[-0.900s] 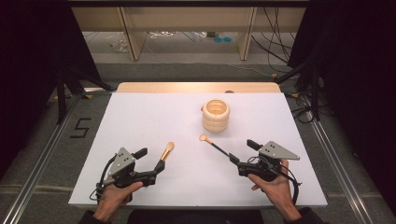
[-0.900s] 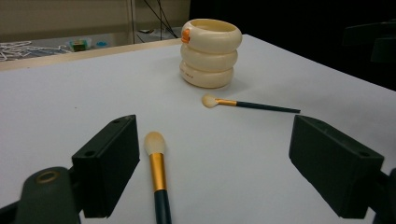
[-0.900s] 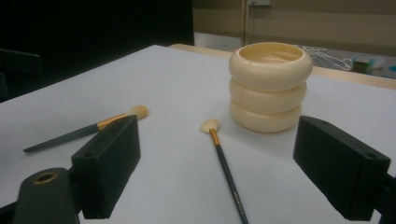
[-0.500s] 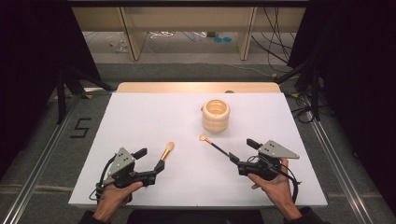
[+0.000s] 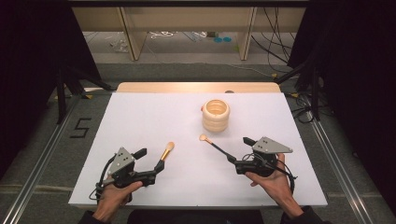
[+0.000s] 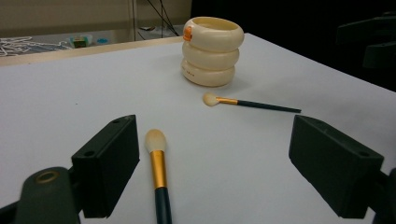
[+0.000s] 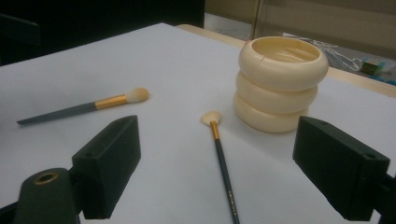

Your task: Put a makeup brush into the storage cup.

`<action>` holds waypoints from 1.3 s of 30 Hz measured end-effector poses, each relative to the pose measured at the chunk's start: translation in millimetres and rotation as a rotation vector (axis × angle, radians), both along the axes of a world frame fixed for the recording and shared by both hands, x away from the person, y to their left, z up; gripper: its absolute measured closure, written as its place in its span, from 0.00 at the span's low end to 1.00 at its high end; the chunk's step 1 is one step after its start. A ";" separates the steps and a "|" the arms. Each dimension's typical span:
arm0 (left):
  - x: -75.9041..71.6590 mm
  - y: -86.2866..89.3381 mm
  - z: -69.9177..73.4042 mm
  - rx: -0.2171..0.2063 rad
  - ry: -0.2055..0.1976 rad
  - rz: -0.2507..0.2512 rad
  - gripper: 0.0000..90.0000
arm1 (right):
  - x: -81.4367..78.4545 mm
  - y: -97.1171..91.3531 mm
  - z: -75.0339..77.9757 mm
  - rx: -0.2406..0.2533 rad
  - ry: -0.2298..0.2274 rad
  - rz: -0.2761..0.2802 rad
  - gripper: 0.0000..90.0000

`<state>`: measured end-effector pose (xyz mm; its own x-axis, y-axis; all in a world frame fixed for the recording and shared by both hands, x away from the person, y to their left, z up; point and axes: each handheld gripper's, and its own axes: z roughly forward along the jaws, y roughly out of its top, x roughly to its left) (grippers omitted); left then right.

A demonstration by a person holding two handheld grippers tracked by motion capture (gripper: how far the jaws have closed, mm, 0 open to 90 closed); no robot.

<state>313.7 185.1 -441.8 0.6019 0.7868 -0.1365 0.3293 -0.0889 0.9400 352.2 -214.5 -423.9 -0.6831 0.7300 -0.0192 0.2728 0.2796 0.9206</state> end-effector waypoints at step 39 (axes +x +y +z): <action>1.1 1.1 0.7 -0.007 0.009 -0.007 0.18 | 99.3 65.4 -5.1 -0.418 0.321 0.186 0.28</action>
<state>314.8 186.2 -441.1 0.6062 0.7815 -0.1474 0.3367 -0.0844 0.9378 451.5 -149.1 -429.0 -0.8191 0.5713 -0.0511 0.4322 0.6734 0.5998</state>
